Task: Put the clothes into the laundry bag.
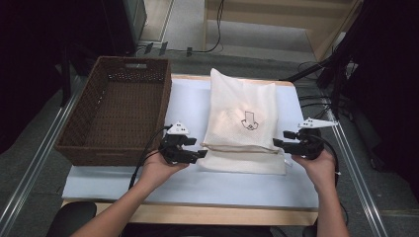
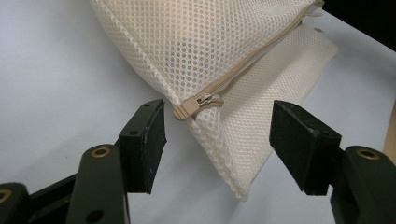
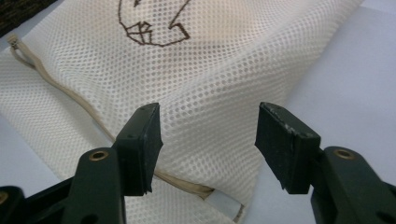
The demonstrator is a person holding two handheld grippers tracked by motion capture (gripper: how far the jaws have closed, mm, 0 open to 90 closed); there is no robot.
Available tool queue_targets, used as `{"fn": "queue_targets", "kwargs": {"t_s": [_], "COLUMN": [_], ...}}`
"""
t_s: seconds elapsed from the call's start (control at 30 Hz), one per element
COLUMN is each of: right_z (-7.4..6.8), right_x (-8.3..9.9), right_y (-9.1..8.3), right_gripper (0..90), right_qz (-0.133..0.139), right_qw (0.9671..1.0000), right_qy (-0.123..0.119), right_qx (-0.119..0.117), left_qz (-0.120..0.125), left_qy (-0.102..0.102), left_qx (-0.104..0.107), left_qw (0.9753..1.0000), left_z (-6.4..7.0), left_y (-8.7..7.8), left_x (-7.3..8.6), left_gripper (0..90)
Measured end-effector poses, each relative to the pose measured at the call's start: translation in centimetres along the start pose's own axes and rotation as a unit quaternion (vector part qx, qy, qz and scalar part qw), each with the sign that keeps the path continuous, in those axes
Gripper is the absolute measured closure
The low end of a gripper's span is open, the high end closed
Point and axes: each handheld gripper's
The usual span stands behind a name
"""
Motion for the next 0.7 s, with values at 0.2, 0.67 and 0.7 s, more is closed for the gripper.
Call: {"fn": "queue_targets", "kwargs": {"t_s": [0.2,0.67,0.7], "right_z": [0.8,1.2,1.3], "right_x": [0.4,0.7,0.7], "right_y": [-0.2,0.2,0.2], "right_gripper": [40.0,39.2,39.2], "right_qz": [0.004,0.001,0.002], "right_qw": [0.9999,0.9997,0.9997], "right_qy": [0.010,0.022,0.022], "right_qx": [0.007,0.012,0.012], "left_qz": [-0.001,-0.003,-0.005], "left_qy": [0.001,0.004,0.005], "left_qx": [-0.003,0.000,-0.001], "left_qw": [1.0000,1.0000,1.0000], "left_z": [0.1,0.2,0.2], "left_y": [0.1,0.4,0.4], "left_x": [0.1,0.3,0.3], "left_gripper": [36.2,35.8,35.8]}}
Point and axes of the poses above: each handheld gripper's, and its own axes: y roughly forward along the jaws, x roughly out of its underside, z roughly to its right, and after that the axes turned 13 degrees about -x, right-handed
